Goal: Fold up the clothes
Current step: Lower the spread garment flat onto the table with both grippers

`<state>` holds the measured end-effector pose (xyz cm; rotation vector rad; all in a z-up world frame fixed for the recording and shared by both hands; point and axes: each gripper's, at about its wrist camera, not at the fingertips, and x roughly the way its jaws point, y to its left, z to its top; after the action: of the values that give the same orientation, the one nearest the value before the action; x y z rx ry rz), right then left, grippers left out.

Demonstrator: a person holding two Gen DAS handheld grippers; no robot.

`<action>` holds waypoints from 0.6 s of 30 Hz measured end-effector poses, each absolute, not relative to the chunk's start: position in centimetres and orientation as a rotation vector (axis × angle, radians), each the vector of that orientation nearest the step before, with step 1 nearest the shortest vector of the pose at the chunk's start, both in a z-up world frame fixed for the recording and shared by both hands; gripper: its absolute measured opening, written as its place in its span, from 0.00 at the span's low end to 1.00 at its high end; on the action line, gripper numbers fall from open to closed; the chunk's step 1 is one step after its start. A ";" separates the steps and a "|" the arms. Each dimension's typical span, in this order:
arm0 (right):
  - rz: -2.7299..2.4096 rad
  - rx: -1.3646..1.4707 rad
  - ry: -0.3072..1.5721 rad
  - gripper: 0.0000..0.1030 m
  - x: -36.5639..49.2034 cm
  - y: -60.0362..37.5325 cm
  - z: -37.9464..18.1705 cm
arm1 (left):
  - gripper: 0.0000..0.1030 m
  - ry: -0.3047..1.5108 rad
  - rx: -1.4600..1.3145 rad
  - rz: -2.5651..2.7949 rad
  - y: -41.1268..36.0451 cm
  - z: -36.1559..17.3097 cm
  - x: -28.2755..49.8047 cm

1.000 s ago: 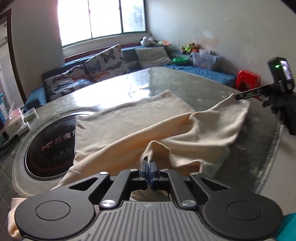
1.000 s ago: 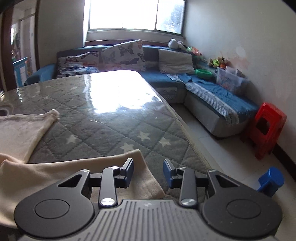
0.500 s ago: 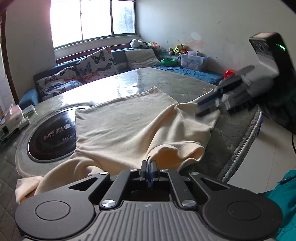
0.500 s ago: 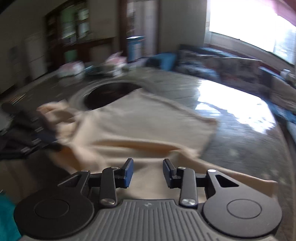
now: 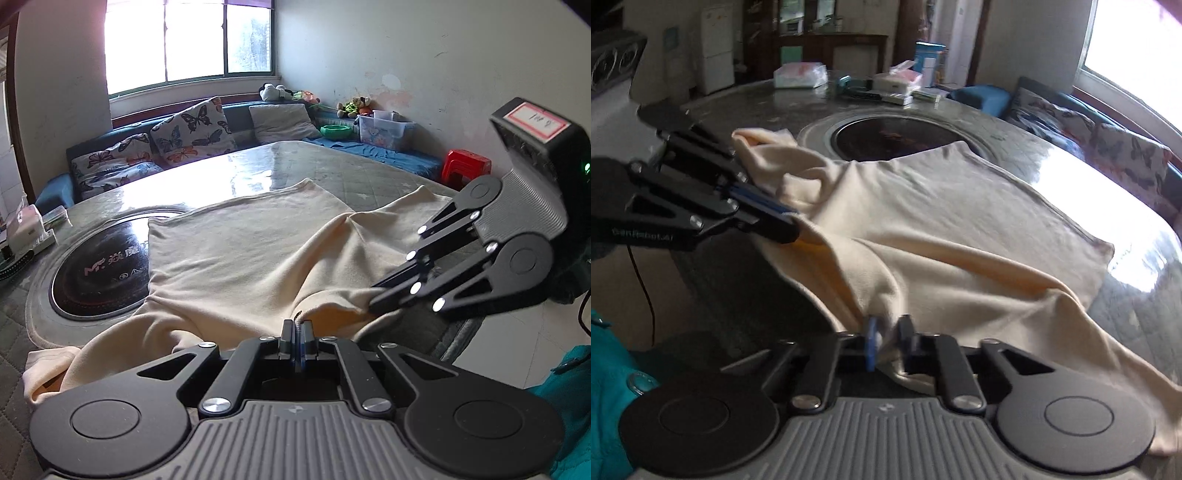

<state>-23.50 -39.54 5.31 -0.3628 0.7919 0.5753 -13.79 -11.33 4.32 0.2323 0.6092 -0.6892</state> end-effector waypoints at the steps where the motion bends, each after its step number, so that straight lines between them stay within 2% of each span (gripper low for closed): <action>1: 0.572 -0.367 0.783 0.07 -23.8 -39.8 5.6 | 0.02 0.608 0.232 -0.693 -11.3 4.3 -13.8; 8: 0.618 -0.434 0.857 0.07 -26.1 -40.5 5.8 | 0.03 0.664 0.249 -0.772 -11.8 3.3 -13.7; 13: 0.642 -0.344 0.877 0.14 -25.7 -42.2 6.7 | 0.06 0.632 0.245 -0.791 -11.1 4.8 -13.1; 18: 0.527 -0.265 0.837 0.16 -24.5 -45.6 8.1 | 0.06 0.610 0.182 -0.737 -11.0 5.7 -10.7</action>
<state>-24.48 -45.56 8.12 -0.2649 0.8374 0.5274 -10.73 -10.98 5.73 0.1820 0.6099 -0.7366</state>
